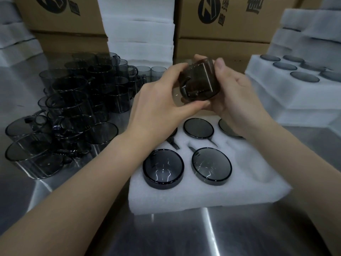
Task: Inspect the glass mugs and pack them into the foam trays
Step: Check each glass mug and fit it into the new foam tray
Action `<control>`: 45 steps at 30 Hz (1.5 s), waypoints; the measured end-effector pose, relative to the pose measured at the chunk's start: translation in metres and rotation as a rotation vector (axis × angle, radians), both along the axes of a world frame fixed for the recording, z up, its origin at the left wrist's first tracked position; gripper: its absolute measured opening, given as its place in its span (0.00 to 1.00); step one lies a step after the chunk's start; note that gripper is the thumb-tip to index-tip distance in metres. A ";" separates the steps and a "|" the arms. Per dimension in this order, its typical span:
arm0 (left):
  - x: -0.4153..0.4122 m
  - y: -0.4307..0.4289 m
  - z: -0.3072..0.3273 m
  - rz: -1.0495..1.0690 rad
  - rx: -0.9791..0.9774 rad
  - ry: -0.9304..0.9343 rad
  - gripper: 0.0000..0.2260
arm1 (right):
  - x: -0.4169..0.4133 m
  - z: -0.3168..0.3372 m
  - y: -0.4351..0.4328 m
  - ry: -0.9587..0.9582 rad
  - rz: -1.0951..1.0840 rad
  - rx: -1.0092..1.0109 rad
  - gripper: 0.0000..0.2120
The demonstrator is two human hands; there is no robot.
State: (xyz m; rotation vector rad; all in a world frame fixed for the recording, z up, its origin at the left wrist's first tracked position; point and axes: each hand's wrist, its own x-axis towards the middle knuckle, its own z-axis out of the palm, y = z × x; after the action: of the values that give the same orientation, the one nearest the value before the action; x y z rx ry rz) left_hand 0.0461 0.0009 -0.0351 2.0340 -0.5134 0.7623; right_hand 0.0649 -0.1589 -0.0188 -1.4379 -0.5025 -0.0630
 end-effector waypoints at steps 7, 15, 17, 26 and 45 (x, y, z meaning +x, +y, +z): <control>0.005 0.004 -0.001 -0.222 -0.084 0.090 0.37 | 0.006 0.003 -0.009 0.206 0.136 0.201 0.16; 0.005 0.000 0.001 -0.118 0.065 0.113 0.43 | 0.008 -0.002 -0.007 0.314 0.369 0.064 0.28; 0.002 -0.002 0.003 -0.082 0.127 0.036 0.44 | 0.007 -0.001 -0.005 0.294 0.276 0.049 0.26; 0.001 -0.001 0.000 -0.089 0.177 -0.138 0.34 | 0.006 0.001 -0.004 0.280 0.196 0.107 0.21; 0.001 -0.004 0.001 -0.262 0.187 -0.267 0.29 | 0.012 0.001 -0.009 0.361 0.231 0.119 0.18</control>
State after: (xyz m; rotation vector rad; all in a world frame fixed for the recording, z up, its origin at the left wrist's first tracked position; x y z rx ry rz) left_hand 0.0468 -0.0029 -0.0342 1.9894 -1.0164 0.8539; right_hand 0.0772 -0.1677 -0.0179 -1.2320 -0.3570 0.3408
